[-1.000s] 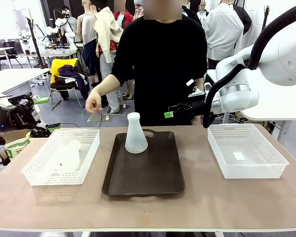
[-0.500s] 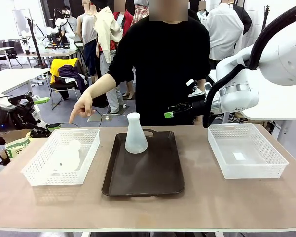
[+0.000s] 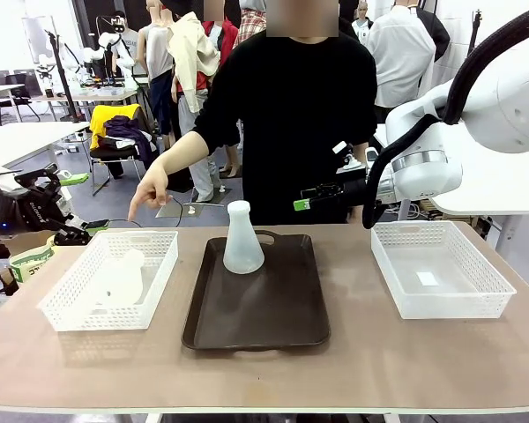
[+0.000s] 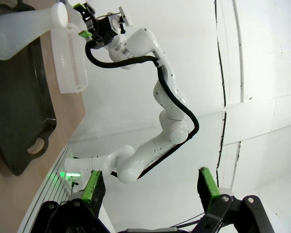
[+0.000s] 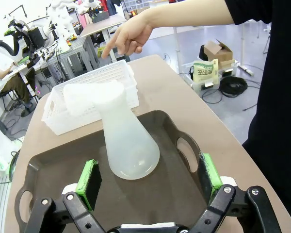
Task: Prepare the laboratory tools.
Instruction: Pick up the Big flask that the person points to.
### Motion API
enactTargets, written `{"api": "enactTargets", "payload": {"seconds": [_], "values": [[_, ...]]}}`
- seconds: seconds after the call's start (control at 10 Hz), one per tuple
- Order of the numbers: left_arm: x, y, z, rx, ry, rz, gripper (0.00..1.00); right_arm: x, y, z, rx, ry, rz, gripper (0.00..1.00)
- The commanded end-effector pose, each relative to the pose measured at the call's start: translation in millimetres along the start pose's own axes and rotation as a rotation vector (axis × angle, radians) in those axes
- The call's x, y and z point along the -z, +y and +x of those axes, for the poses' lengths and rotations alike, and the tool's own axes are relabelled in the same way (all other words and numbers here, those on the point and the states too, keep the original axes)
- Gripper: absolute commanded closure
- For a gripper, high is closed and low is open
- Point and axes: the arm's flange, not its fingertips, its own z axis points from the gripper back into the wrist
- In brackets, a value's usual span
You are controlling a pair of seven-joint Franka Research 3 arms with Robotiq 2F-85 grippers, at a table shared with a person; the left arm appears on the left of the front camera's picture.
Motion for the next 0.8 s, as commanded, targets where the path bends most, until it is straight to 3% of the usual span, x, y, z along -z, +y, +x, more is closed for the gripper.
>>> {"api": "enactTargets", "payload": {"seconds": [0.0,0.1,0.6,0.7], "values": [[-1,-3,-1,0.006,0.002,-0.007,0.00,0,1,0,-0.004,0.009,0.003,0.00],[0,0,0,0.000,0.000,0.000,0.00,0,1,0,-0.004,0.009,0.003,0.00],[2,-68,15,0.141,-0.089,0.228,0.00,0,1,0,-0.004,0.009,0.003,0.00],[8,-78,22,0.118,-0.097,0.337,0.00,0,1,0,-0.004,0.009,0.003,0.00]]}}
